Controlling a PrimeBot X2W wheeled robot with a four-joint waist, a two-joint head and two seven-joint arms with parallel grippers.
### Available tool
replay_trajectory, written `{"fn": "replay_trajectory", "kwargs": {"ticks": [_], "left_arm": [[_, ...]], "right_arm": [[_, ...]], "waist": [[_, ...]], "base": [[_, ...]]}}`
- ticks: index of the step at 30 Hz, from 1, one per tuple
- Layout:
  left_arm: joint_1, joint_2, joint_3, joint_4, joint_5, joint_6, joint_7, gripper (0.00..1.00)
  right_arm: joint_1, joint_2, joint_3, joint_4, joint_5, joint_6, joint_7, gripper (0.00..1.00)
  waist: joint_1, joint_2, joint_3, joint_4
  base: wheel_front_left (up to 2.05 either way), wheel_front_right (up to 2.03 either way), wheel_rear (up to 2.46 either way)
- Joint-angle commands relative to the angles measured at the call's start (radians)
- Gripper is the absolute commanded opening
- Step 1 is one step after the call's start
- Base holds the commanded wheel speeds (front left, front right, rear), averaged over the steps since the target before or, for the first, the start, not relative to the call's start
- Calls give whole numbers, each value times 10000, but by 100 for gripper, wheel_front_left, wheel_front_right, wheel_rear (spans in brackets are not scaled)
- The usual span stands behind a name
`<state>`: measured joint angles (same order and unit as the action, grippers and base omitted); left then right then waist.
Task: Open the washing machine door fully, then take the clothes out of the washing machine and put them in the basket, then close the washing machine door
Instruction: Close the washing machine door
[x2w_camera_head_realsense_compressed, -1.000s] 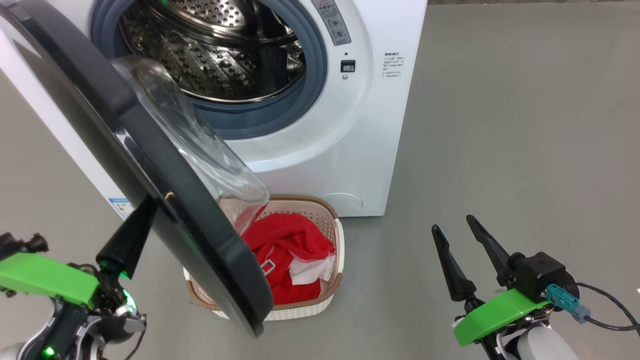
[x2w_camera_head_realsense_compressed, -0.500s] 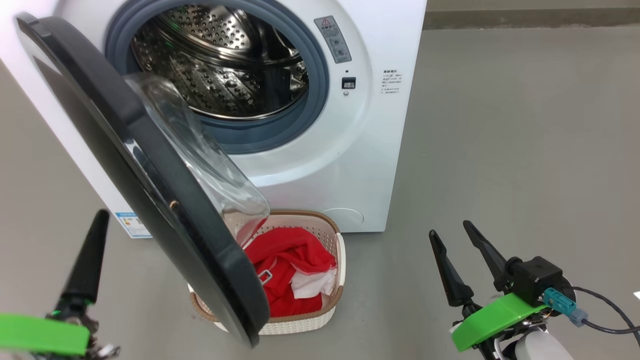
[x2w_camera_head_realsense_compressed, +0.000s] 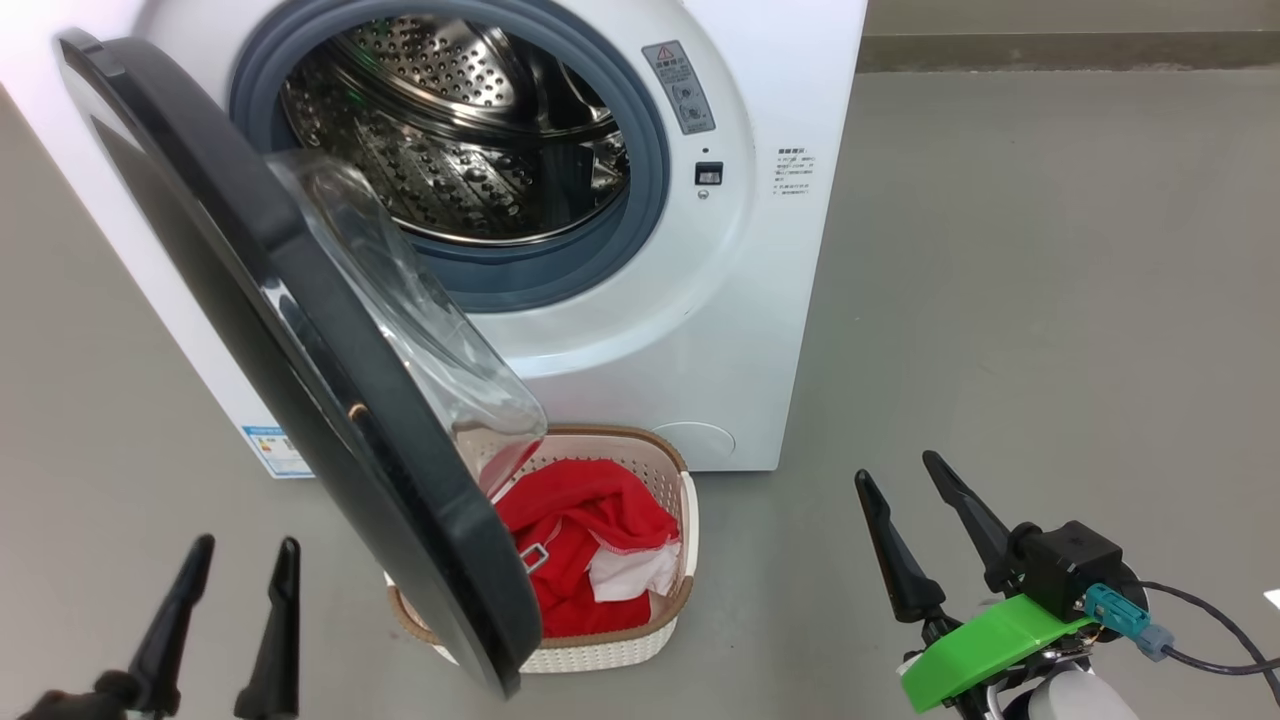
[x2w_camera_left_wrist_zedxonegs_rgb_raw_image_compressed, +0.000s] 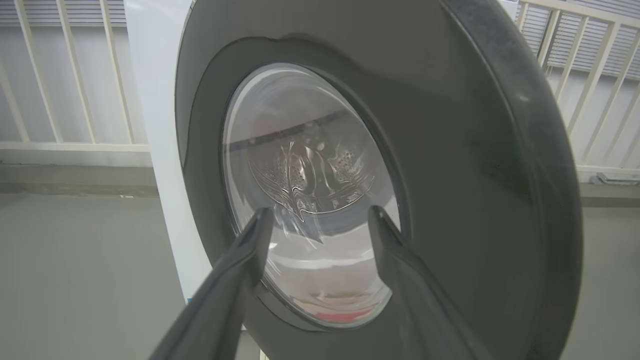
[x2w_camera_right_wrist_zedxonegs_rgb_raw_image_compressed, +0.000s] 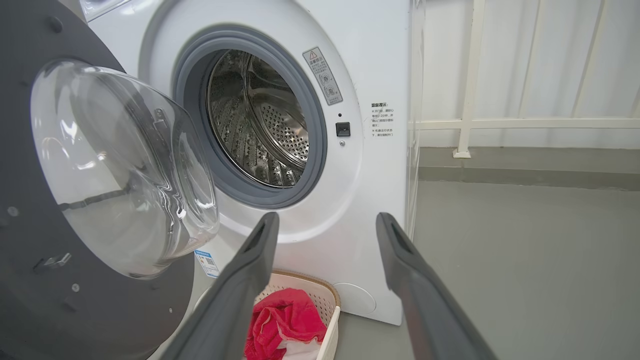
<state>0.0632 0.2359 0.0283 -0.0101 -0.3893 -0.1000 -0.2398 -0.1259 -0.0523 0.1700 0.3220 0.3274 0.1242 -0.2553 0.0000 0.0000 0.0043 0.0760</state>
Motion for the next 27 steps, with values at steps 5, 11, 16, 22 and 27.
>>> {"fn": "replay_trajectory", "kwargs": {"ticks": [5,11,16,22,27], "left_arm": [[5,-198,460,108,1091,8,-213,100],[246,-738,764,313,1491,-108,-217,100],[457,-1123,885,564,1974,-214,-218,100],[560,-1344,1005,588,2229,-265,-219,100],[570,-1436,1081,597,2354,-286,-219,100]], "right_arm": [[-166,20,181,-262,98,65,-65,100],[-162,20,168,-275,108,65,-65,100],[-163,20,170,-284,141,65,-65,100],[-150,20,176,-280,127,65,-65,100],[-160,20,186,-292,122,65,-65,100]], "waist": [[0,0,-14,-61],[0,0,-16,-89],[0,0,18,-85],[0,0,15,-74],[0,0,20,-83]], "base": [[0,0,0],[0,0,0],[0,0,0],[0,0,0],[0,0,0]]}}
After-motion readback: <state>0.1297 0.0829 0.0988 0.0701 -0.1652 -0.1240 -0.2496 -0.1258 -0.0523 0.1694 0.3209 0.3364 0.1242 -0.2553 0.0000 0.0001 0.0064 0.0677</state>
